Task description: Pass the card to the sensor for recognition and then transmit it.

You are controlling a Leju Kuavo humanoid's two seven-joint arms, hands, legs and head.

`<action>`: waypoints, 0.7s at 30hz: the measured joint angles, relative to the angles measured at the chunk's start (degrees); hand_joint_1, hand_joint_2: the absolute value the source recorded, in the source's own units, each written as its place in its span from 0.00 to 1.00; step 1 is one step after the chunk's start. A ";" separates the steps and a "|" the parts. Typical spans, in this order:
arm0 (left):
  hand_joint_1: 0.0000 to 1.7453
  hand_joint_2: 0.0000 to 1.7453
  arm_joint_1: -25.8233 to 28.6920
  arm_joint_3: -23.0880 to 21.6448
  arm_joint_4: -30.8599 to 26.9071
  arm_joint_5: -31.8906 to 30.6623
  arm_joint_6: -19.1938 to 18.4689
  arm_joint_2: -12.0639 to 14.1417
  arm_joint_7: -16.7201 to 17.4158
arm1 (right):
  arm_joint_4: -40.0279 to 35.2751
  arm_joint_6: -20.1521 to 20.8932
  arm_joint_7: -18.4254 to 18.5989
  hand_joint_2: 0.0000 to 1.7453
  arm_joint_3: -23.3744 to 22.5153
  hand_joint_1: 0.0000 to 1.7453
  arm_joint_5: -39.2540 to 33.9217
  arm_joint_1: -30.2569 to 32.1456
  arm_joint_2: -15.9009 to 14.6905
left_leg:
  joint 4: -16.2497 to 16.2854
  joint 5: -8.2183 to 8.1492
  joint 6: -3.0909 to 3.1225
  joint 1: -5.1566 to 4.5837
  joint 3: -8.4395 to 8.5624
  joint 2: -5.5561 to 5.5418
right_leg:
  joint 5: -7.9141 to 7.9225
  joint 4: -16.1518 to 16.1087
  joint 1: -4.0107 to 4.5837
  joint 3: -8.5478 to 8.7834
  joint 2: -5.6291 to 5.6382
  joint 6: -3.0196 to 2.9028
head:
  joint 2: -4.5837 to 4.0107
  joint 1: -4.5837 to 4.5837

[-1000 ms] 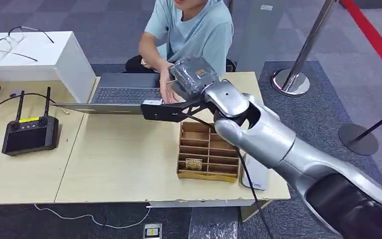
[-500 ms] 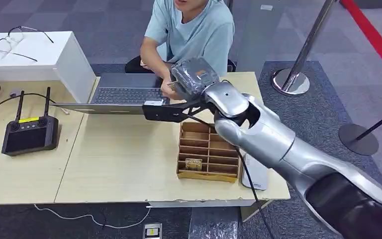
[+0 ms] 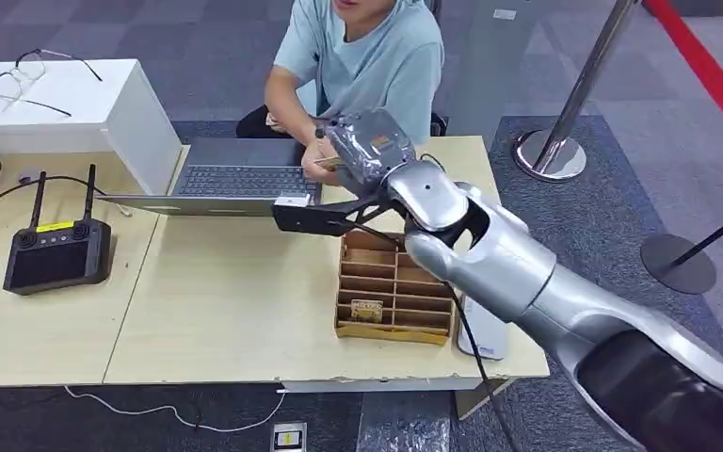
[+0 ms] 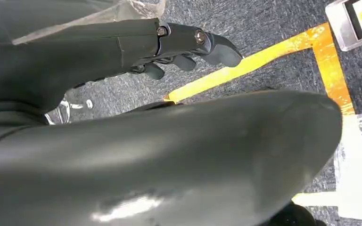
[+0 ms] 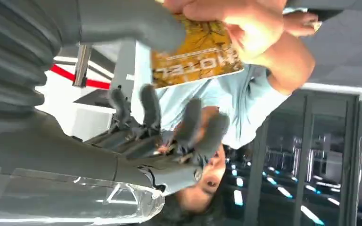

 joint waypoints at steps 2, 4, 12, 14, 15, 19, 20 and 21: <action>0.00 0.00 -0.01 0.00 0.00 -0.04 0.22 -0.04 -0.22 | 0.15 -1.36 0.39 1.00 -0.13 0.00 0.48 0.11 0.02 | 0.00 0.00 0.00 0.00 0.01 0.00 | 0.00 0.00 0.00 0.00 0.00 0.00 | 0.00 0.00; 0.00 0.00 -0.07 0.00 0.00 -0.07 0.31 -0.07 -0.26 | 0.15 -2.02 0.65 1.00 -0.18 0.00 0.94 0.14 0.02 | 0.00 0.00 0.00 0.00 0.01 0.00 | 0.00 0.00 0.00 0.00 0.00 0.00 | 0.00 0.00; 0.00 0.00 -0.08 -0.02 0.00 0.00 0.39 -0.11 -0.11 | -0.50 -2.41 2.19 1.00 -1.14 0.00 2.60 0.24 -0.33 | 0.00 0.00 0.00 0.00 0.00 0.00 | 0.00 0.00 0.00 -0.02 0.00 0.00 | 0.00 -0.02; 0.00 0.00 -0.02 -0.02 0.00 0.06 0.42 -0.11 0.02 | -1.11 -2.41 2.73 1.00 -1.40 0.00 2.54 0.31 -0.74 | 0.00 0.00 0.00 0.00 0.00 0.01 | 0.00 0.00 0.00 -0.04 0.00 0.00 | 0.00 0.00; 0.00 0.00 0.00 -0.04 0.00 0.13 0.39 -0.11 0.02 | -1.66 -2.32 3.15 1.00 -1.66 0.00 2.49 0.55 -1.18 | 0.01 0.00 0.00 0.00 0.00 0.00 | 0.00 -0.01 0.00 -0.05 0.00 0.00 | 0.00 -0.04; 0.00 0.00 0.21 -0.09 0.00 0.41 0.39 -0.11 0.02 | -5.14 -1.49 5.62 1.00 -3.26 0.00 2.47 2.46 -4.09 | 0.02 -0.01 0.00 0.00 -0.02 -0.01 | 0.00 -0.01 -0.02 -0.05 0.01 0.00 | 0.00 0.00; 0.00 0.00 0.22 -0.09 0.00 0.39 0.39 -0.09 0.06 | -6.12 -0.96 6.41 1.00 -3.65 0.00 2.47 2.94 -4.90 | 0.02 -0.01 0.00 -0.01 -0.02 0.00 | 0.00 -0.01 -0.02 -0.05 0.02 0.00 | 0.00 -0.02; 0.00 0.00 0.20 -0.11 0.00 0.37 0.37 -0.09 0.22 | -7.48 -0.29 7.28 1.00 -4.11 0.00 2.54 3.48 -5.84 | 0.03 -0.01 0.01 -0.01 -0.01 0.00 | 0.00 -0.02 -0.03 -0.05 0.01 0.00 | 0.00 -0.02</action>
